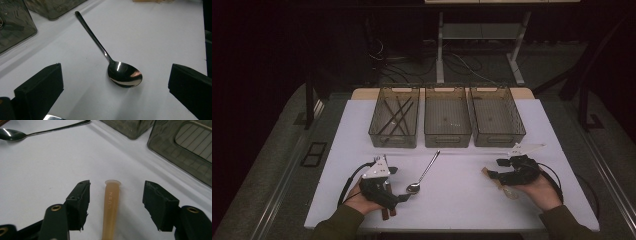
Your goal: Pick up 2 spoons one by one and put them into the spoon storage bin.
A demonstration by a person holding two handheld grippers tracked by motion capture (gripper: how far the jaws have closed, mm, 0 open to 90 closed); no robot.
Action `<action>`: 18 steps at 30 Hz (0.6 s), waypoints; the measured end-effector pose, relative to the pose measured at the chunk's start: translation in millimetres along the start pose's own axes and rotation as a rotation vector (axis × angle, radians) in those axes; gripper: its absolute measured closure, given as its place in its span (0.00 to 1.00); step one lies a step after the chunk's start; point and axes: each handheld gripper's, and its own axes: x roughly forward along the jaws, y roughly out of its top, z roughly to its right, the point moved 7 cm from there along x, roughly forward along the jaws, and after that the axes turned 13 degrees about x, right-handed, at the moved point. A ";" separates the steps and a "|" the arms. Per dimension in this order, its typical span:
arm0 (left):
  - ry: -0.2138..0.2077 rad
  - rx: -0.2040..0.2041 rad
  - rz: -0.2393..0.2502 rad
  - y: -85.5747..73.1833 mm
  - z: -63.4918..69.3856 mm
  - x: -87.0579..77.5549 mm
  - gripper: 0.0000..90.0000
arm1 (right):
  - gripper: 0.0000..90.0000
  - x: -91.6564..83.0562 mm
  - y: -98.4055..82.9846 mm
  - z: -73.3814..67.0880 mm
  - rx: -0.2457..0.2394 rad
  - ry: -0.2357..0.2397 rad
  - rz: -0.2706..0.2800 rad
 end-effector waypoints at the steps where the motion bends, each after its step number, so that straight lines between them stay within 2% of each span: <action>1: -0.001 0.000 -0.001 0.0 0.3 0.0 0.00 | 0.48 0.5 -0.3 0.2 -0.003 -0.007 -0.002; 3: -0.001 -0.002 0.001 0.2 0.7 0.0 0.00 | 0.50 2.0 -0.9 -0.3 -0.006 -0.006 -0.009; 12: 0.000 0.000 -0.001 0.2 0.3 0.0 0.00 | 0.64 13.2 -8.5 -0.3 -0.003 -0.010 -0.102; 18: -0.001 -0.003 0.001 0.3 0.8 0.1 0.00 | 0.70 17.3 -12.4 -0.8 -0.019 -0.016 -0.141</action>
